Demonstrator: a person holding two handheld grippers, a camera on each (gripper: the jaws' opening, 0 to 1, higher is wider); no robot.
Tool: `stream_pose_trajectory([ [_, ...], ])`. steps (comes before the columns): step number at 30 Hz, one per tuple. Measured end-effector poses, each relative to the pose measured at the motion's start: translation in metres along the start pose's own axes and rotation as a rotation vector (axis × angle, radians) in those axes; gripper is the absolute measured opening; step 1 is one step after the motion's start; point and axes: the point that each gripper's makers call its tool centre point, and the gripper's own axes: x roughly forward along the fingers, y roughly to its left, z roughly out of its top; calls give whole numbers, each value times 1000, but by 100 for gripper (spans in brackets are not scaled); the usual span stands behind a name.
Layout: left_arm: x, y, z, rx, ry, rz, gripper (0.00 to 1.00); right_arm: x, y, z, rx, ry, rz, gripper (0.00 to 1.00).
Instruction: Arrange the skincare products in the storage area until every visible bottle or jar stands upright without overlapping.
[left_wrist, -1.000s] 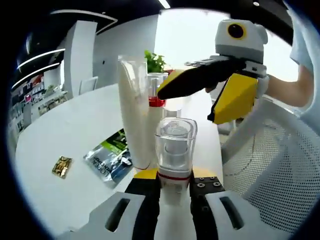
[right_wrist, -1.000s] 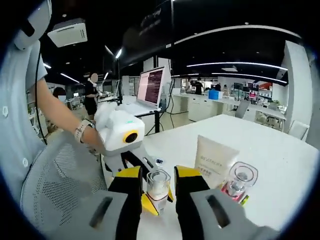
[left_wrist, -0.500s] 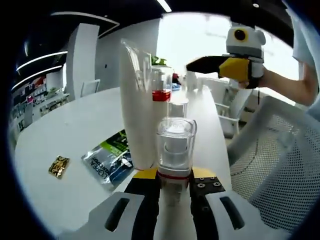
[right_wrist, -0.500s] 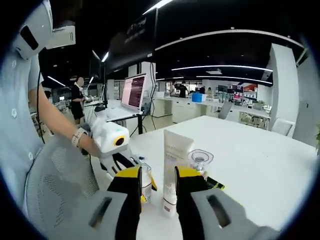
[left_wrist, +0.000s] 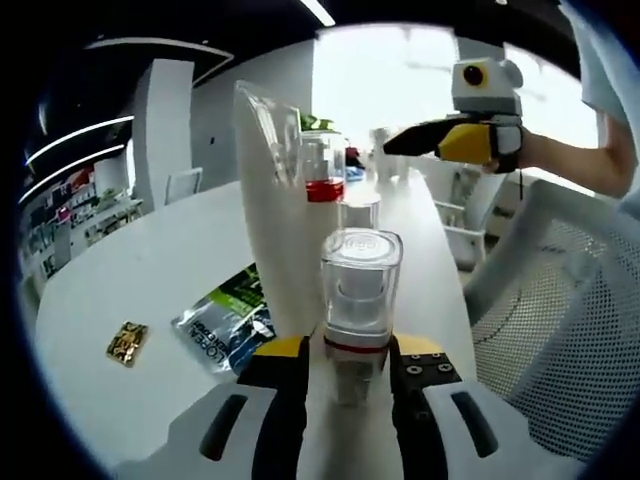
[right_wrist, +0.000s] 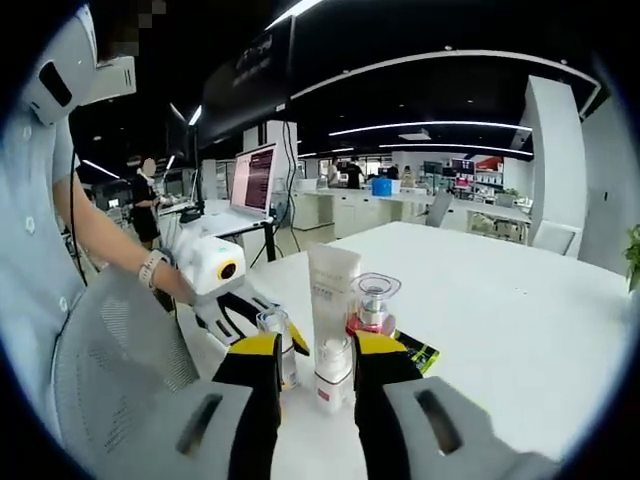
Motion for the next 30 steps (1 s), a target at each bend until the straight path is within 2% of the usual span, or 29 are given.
stream_pose_trajectory([
  [4, -9, 2, -1, -3, 30, 34, 36, 2, -5, -9, 11, 19, 4, 28],
  [6, -16, 5, -12, -21, 100, 62, 38, 3, -6, -17, 38, 41, 16, 28],
  [8, -20, 3, -16, -23, 129, 61, 37, 6, -9, -28, 31, 68, 9, 28],
  [11, -28, 2, -25, -69, 195, 92, 29, 9, -11, -43, 33, 111, 6, 28],
  [13, -29, 4, -26, -88, 215, 120, 23, 12, -13, -51, 35, 134, 1, 27],
  [17, -26, 2, -26, -105, 242, 127, 18, 18, -16, -69, 56, 190, 4, 27],
  [18, -25, -2, -28, -119, 260, 117, 16, 19, -16, -72, 52, 200, 3, 27],
  [20, -22, -4, -26, -131, 260, 117, 13, 22, -15, -77, 37, 220, 10, 26],
  [26, -14, -1, -31, -153, 288, 138, 14, 29, -15, -84, 33, 245, 17, 24],
  [30, -9, 0, -29, -145, 291, 138, 9, 34, -13, -88, 14, 263, 29, 24],
])
